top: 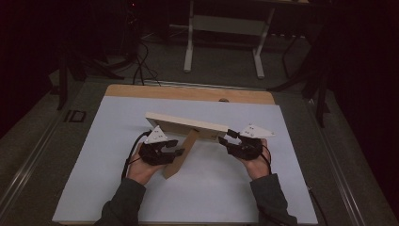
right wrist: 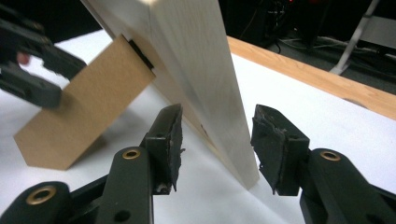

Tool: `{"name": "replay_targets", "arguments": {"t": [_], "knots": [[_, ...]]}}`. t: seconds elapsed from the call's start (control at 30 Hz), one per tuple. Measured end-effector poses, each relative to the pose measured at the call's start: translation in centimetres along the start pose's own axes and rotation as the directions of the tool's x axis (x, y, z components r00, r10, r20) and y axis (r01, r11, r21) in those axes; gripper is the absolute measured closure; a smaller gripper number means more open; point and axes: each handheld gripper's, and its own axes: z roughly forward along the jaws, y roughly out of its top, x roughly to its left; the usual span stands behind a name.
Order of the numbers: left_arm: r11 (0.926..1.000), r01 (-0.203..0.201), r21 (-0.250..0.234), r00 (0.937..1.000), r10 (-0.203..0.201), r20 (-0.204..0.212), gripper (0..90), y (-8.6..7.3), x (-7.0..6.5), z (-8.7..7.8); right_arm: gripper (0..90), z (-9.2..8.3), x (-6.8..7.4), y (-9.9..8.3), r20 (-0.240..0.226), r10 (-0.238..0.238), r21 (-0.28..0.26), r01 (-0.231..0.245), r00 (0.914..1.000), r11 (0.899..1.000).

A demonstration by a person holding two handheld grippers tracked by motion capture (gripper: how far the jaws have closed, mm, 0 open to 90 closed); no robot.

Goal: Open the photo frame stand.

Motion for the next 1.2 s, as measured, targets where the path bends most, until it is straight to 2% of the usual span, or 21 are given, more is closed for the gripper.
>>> {"name": "replay_targets", "arguments": {"t": [0.37, 0.63, 0.9, 1.03, 1.2], "knots": [[0.9989, 0.027, -0.039, 0.9995, -0.027, -0.012, 59.3, 0.0, 0.9, -1.9, 54.6, 0.0, 0.0, -1.4, -0.002, -0.007, 0.039, 0.007, 1.0000, 0.999], [0.9986, 0.034, -0.039, 0.9988, -0.036, -0.033, 64.1, -0.1, 1.3, -2.8, 56.4, -0.1, -0.3, -2.4, -0.008, -0.011, 0.068, 0.011, 0.9999, 0.998], [0.9937, 0.059, -0.095, 0.9933, -0.068, -0.093, 67.7, 0.2, 2.2, -4.4, 61.7, -0.8, -0.9, -2.8, -0.002, 0.001, 0.081, -0.001, 1.0000, 0.997], [0.9891, 0.084, -0.121, 0.9885, -0.098, -0.115, 68.8, 0.2, 2.8, -5.1, 62.4, -1.0, -1.2, -2.7, 0.008, 0.011, 0.078, -0.011, 0.9999, 0.997], [0.9852, 0.094, -0.143, 0.9808, -0.116, -0.157, 74.1, 0.2, 3.3, -5.9, 62.4, -1.0, -1.4, -2.6, 0.018, 0.014, 0.087, -0.015, 0.9997, 0.996]]}}
